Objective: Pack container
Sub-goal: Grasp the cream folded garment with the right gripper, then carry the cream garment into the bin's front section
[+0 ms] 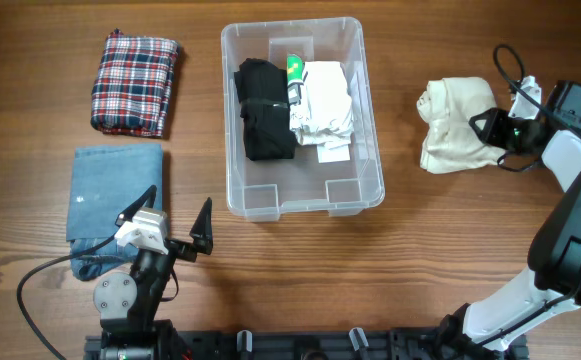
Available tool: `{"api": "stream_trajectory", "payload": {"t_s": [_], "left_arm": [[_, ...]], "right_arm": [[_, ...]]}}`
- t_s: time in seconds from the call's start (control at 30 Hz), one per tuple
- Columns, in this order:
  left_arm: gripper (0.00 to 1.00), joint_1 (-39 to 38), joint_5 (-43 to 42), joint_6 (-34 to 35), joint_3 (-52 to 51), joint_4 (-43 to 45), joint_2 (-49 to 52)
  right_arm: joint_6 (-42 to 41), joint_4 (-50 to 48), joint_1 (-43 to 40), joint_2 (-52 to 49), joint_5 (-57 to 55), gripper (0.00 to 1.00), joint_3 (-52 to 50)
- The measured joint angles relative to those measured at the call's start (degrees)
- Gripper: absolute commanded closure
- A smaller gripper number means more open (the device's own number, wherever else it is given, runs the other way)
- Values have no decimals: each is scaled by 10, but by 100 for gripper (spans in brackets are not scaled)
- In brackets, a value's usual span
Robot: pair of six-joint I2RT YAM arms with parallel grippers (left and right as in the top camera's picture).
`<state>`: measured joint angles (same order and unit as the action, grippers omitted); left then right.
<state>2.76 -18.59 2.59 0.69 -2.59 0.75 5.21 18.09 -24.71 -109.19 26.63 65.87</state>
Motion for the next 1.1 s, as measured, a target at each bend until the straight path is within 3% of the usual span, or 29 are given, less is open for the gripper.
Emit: {"api": "stream_trajectory", "payload": {"t_s": [0.27, 0.47, 0.67, 0.9, 1.1], "left_arm": [[0, 0, 0, 0, 0, 0, 0], [0, 0, 0, 0, 0, 0, 0], [0, 0, 0, 0, 0, 0, 0], [0, 0, 0, 0, 0, 0, 0], [0, 0, 0, 0, 0, 0, 0]], "right_arm": [[-61, 47, 10, 23, 68, 74, 52], [-96, 55, 50, 158, 94, 72, 95], [-160, 58, 163, 269, 109, 74, 97], [-241, 115, 304, 278, 67, 74, 97], [-302, 174, 437, 277, -39, 73, 97]]}}
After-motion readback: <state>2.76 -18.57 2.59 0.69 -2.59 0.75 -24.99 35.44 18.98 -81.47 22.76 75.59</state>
